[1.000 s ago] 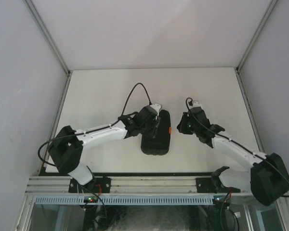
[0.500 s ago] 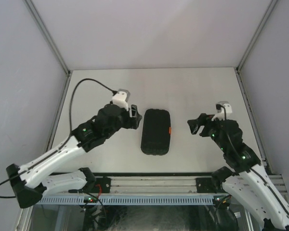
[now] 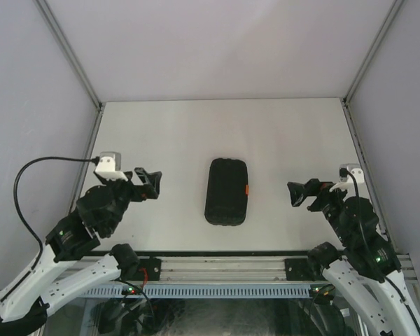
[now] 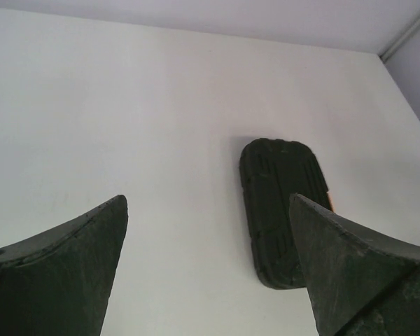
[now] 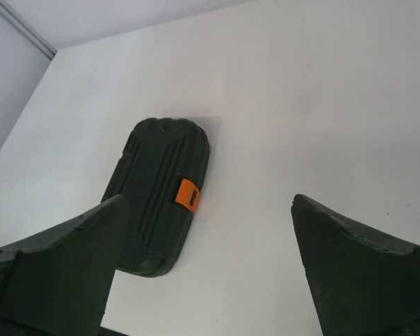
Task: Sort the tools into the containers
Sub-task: Reset both arms
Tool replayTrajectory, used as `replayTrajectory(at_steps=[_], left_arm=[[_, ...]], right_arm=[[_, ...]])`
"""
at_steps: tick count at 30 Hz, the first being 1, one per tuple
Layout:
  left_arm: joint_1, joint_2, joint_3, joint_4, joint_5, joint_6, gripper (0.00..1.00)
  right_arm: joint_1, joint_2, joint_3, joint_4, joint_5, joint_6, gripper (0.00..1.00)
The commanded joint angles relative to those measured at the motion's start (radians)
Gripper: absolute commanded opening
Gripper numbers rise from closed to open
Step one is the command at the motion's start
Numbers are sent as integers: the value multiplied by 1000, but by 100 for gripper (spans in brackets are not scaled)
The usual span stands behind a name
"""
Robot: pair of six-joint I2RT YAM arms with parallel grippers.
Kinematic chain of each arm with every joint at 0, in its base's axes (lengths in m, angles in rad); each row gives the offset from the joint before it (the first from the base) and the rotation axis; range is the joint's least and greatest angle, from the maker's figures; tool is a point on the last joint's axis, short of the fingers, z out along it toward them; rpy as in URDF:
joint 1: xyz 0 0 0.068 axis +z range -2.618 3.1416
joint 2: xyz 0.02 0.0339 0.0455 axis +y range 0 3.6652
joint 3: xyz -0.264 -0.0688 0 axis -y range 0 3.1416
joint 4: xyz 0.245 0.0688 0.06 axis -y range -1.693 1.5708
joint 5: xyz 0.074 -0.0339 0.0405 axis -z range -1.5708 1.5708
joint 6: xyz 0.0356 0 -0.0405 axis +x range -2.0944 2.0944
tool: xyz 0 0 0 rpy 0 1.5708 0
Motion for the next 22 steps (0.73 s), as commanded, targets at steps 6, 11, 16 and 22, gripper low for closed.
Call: replayTrajectory(at_steps=[6,11,16,22], left_arm=[[5,-173,-81,-179,-133,-62,100],[5,-199,-117,-206,-146,-96,100],[5,-208,-120,-192,-144,-85,100],[5,-208,-131,-158,-139,-67,100]], right_arm=[[45,-6,-6,-18,68,15,100],[113,-8,-13,-17,127,13,100],[158,-18,-14,-26,168,23,100],[209,-15,-14,-37,227,37,100]])
